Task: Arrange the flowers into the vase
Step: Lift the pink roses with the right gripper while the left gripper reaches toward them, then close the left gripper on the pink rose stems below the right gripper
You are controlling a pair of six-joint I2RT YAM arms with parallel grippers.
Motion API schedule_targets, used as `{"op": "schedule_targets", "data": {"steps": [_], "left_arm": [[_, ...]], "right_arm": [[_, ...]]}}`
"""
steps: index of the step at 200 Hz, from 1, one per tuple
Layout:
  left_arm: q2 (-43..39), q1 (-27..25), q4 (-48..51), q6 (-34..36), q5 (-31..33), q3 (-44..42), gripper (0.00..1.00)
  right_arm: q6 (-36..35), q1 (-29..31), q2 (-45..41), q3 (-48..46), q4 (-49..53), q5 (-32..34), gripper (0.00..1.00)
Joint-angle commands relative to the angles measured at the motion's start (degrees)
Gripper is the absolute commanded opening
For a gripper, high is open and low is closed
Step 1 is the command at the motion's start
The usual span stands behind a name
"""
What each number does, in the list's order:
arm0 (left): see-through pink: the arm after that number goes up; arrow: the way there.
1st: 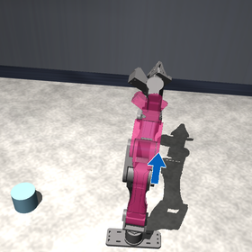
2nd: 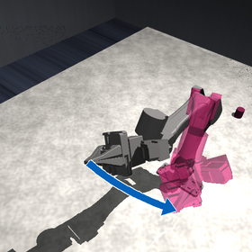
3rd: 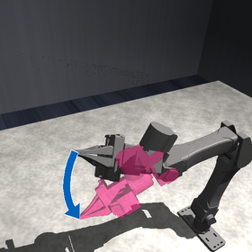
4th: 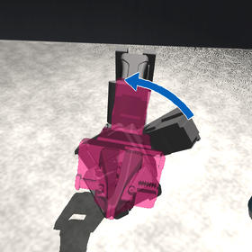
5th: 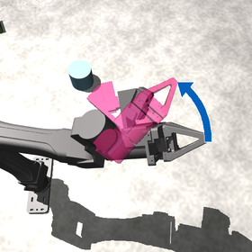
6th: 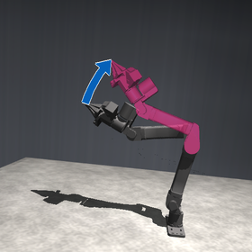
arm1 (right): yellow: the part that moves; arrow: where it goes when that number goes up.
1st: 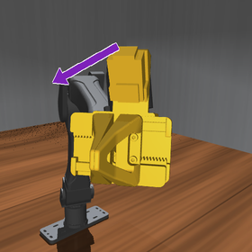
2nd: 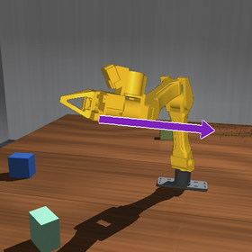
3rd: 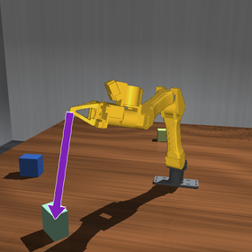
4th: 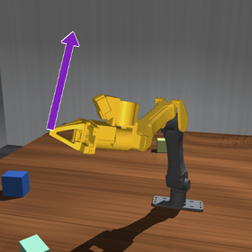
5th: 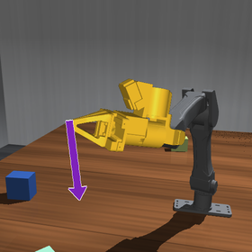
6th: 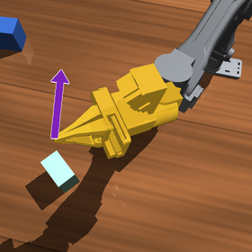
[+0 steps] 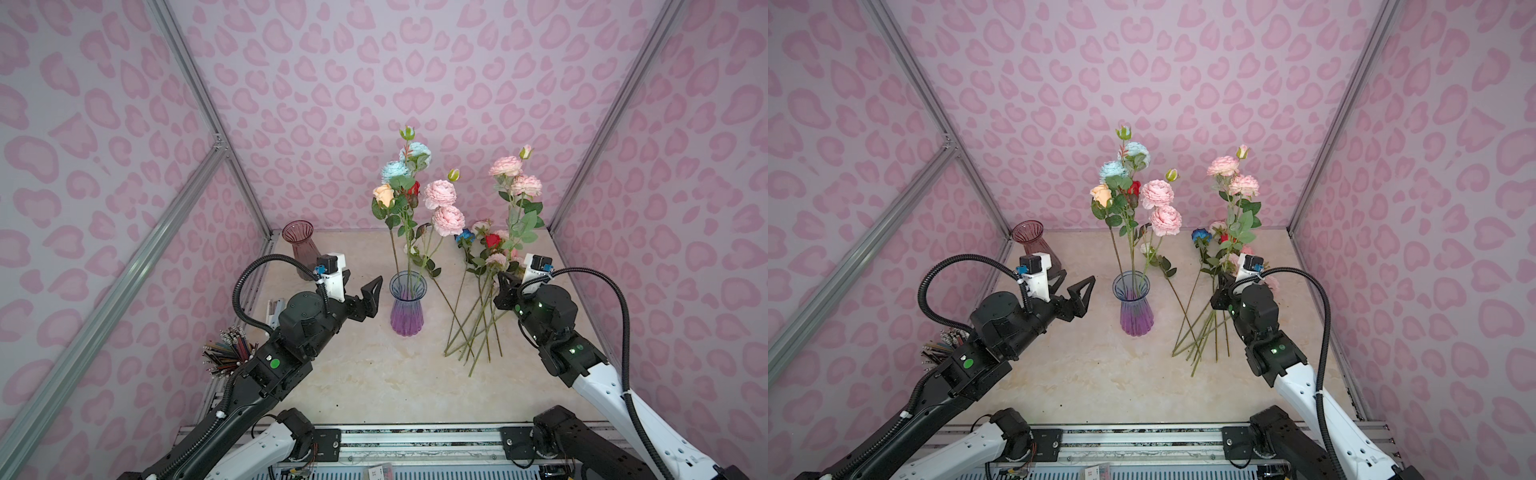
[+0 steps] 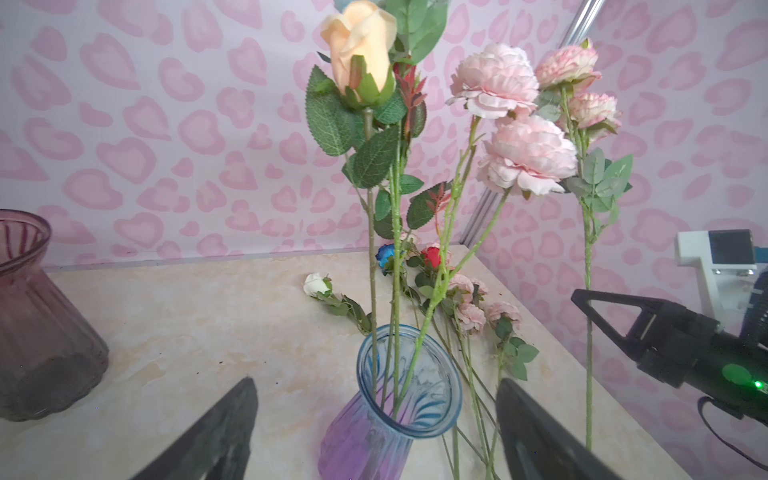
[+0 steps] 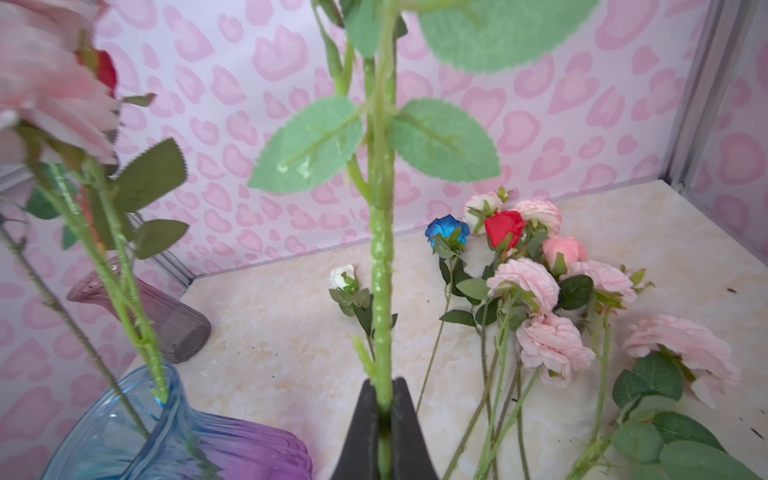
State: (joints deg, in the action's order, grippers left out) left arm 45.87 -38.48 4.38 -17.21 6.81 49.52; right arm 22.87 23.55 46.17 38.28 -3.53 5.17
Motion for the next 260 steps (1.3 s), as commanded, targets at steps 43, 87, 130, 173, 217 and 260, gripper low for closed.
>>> {"op": "schedule_targets", "data": {"steps": [43,87,130,173,217,260], "left_arm": [[0.24,-1.00,-7.17,2.13,-14.61,-2.11,0.79],[1.60,-3.81,-9.15,3.53,-13.25,-2.18,0.80],[5.77,-9.53,-9.34,7.38,-19.27,3.52,0.84],[15.15,-13.70,-7.52,12.19,-23.17,13.26,0.85],[21.84,-15.08,-8.09,12.02,-27.64,18.33,0.75],[23.24,-15.96,-9.22,10.47,-26.70,17.10,0.75]], "right_arm": [[-4.43,7.22,-6.75,0.83,-8.67,1.51,0.00],[-9.22,12.59,-9.22,2.98,-8.07,3.95,0.00],[-9.16,17.39,-9.55,4.09,-11.37,1.12,0.00],[-13.99,24.31,-4.97,8.70,-13.08,2.00,0.00],[-14.62,28.82,-0.26,12.00,-14.06,1.14,0.00],[-15.80,30.24,1.61,11.65,-17.55,2.74,0.00]]}}
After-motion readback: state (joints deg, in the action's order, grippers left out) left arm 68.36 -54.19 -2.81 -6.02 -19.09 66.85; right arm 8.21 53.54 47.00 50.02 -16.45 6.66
